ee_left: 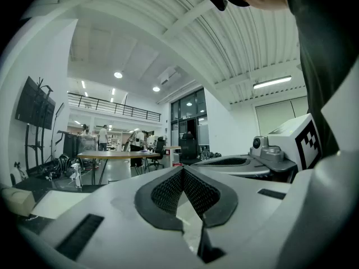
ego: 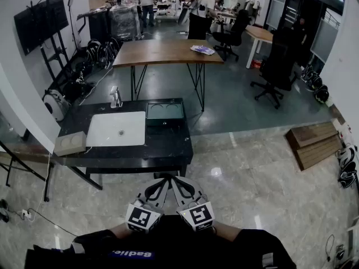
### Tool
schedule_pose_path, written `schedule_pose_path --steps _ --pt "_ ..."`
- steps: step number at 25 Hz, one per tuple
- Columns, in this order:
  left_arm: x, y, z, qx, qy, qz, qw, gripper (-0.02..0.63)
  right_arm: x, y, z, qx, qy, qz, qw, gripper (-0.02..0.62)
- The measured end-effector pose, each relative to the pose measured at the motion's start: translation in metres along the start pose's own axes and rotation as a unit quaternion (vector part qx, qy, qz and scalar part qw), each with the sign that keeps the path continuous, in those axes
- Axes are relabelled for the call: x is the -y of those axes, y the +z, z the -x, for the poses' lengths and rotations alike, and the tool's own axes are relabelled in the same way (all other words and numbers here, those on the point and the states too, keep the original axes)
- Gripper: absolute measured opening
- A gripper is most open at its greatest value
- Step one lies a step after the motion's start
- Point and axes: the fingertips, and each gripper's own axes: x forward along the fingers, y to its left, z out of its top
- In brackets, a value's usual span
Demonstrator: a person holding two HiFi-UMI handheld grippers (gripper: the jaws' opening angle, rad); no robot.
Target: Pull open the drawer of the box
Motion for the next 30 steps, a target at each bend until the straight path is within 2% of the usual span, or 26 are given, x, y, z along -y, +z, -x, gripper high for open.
schedule_pose_path --steps 15,21,30 --pt "0.002 -0.003 0.000 -0.005 -0.001 -0.001 1.0000 0.002 0.000 -0.006 0.004 -0.018 -0.003 -0.017 1.000 -0.002" --pt "0.002 -0.006 0.001 -0.007 0.006 0.005 0.9999 0.002 0.002 -0.005 0.007 -0.004 -0.001 -0.024 1.000 -0.002" --pt "0.014 -0.011 -0.027 -0.027 0.013 0.013 0.9995 0.002 0.029 -0.017 0.015 -0.014 0.009 -0.073 0.997 -0.002"
